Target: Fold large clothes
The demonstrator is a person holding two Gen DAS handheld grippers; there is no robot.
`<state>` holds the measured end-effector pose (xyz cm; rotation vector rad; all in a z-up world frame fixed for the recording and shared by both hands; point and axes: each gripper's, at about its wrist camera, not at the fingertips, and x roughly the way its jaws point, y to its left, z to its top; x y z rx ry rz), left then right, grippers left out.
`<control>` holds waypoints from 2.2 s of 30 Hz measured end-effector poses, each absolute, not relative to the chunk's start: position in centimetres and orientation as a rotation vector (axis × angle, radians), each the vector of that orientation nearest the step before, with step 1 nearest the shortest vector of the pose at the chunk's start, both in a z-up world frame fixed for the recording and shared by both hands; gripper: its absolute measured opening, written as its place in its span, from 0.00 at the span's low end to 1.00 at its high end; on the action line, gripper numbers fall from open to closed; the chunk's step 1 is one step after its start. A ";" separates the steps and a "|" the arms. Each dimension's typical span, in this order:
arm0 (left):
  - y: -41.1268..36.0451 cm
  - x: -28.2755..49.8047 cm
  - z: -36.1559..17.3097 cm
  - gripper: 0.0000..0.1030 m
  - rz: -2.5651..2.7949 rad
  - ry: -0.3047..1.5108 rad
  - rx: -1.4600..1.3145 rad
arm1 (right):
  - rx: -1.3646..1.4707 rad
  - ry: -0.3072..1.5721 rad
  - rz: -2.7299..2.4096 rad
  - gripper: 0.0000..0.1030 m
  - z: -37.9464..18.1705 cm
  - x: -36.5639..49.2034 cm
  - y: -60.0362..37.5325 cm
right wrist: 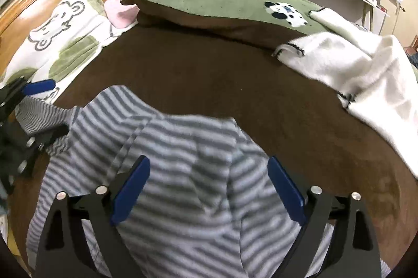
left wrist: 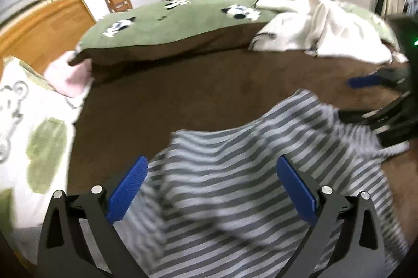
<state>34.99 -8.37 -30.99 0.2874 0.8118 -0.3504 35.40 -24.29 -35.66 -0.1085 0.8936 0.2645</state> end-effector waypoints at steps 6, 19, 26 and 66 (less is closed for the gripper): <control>-9.8 35.2 -35.7 0.94 -0.419 0.854 0.186 | -0.045 0.943 0.239 0.46 -39.8 38.8 -23.9; -8.0 33.7 -43.3 0.94 -0.406 0.969 0.165 | -0.069 0.973 0.166 0.48 -44.3 40.7 -24.2; -8.8 34.2 -40.5 0.94 -0.418 0.935 0.208 | 0.065 1.008 0.168 0.56 -41.5 36.5 -25.6; -14.6 40.1 -42.1 0.94 -0.504 1.000 0.279 | 0.309 1.136 0.148 0.14 -45.2 24.5 -25.2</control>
